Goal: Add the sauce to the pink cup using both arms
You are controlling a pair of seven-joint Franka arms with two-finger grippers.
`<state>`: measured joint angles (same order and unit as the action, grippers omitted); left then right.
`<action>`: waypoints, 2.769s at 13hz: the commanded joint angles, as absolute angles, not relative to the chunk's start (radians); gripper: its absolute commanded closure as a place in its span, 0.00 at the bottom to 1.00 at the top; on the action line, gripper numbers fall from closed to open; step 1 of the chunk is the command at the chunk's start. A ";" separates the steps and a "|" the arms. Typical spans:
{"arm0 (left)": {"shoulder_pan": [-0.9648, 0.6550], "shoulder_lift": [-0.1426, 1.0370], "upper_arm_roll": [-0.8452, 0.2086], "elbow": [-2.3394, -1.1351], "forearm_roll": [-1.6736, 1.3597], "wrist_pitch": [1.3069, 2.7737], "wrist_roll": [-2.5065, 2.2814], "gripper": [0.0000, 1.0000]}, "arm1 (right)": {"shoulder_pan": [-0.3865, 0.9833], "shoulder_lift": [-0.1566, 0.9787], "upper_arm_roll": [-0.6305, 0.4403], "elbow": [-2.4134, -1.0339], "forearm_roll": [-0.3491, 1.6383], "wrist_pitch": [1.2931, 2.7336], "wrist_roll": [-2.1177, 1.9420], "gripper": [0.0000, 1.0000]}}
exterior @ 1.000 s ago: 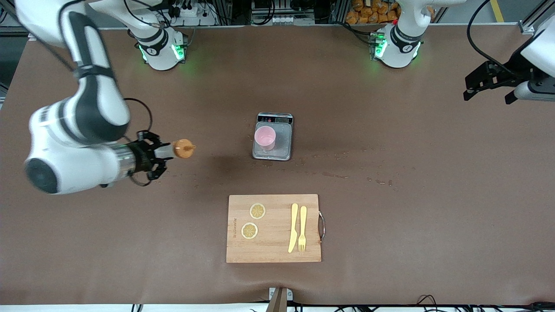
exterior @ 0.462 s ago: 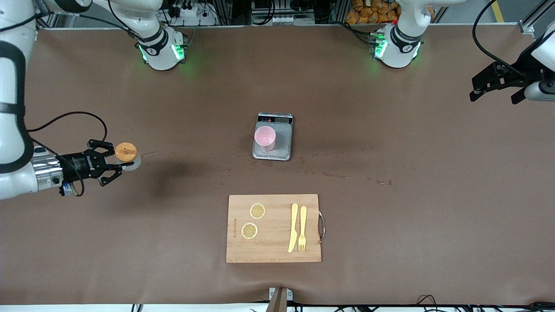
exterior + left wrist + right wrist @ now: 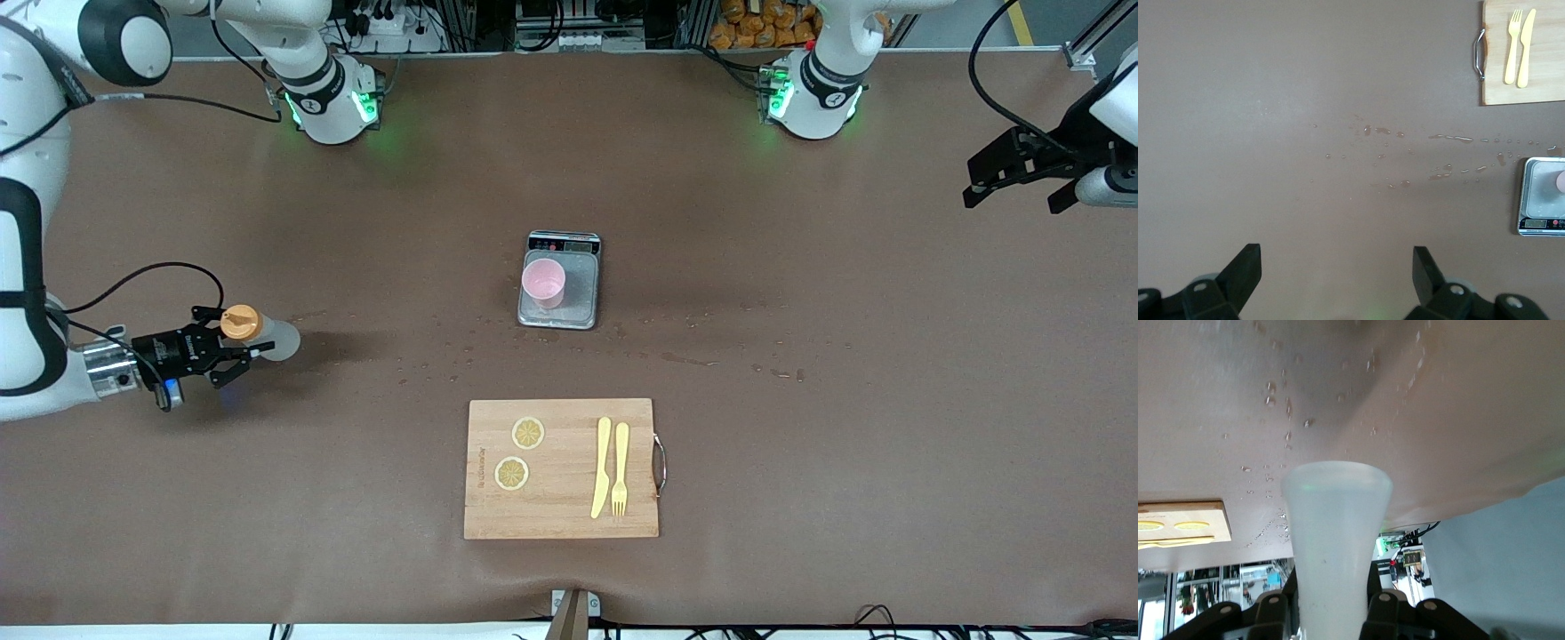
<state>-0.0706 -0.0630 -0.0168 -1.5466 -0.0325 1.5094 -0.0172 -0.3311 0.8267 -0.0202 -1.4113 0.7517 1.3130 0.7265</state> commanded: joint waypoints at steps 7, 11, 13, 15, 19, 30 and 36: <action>-0.060 -0.064 -0.017 -1.543 -0.064 1.514 -0.009 0.00 | -0.434 0.948 -0.003 -1.396 0.770 1.296 0.541 0.82; -0.061 -0.064 -0.017 -1.543 -0.064 1.514 -0.009 0.00 | -0.428 0.951 -0.005 -1.388 0.741 1.318 0.549 0.00; -0.060 -0.064 -0.017 -1.543 -0.064 1.514 -0.009 0.00 | -0.429 0.951 -0.005 -1.387 0.738 1.330 0.548 0.00; -0.061 -0.064 -0.017 -1.543 -0.066 1.514 -0.009 0.00 | -0.442 0.948 -0.006 -1.362 0.709 1.328 0.545 0.00; -0.061 -0.064 -0.017 -1.543 -0.066 1.514 -0.008 0.00 | -0.489 0.925 -0.005 -1.318 0.654 1.304 0.546 0.00; -0.061 -0.064 -0.017 -1.543 -0.064 1.514 -0.008 0.00 | -0.408 0.764 0.003 -1.071 0.462 1.117 0.543 0.00; -0.060 -0.064 -0.017 -1.542 -0.066 1.514 -0.008 0.00 | -0.247 0.572 0.003 -1.069 0.416 1.074 0.543 0.00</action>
<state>-0.0693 -0.0624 -0.0161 -1.5469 -0.0361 1.5093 -0.0171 -0.3054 0.6449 0.0048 -1.0494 0.4585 1.0782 0.5405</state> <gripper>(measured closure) 0.000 0.000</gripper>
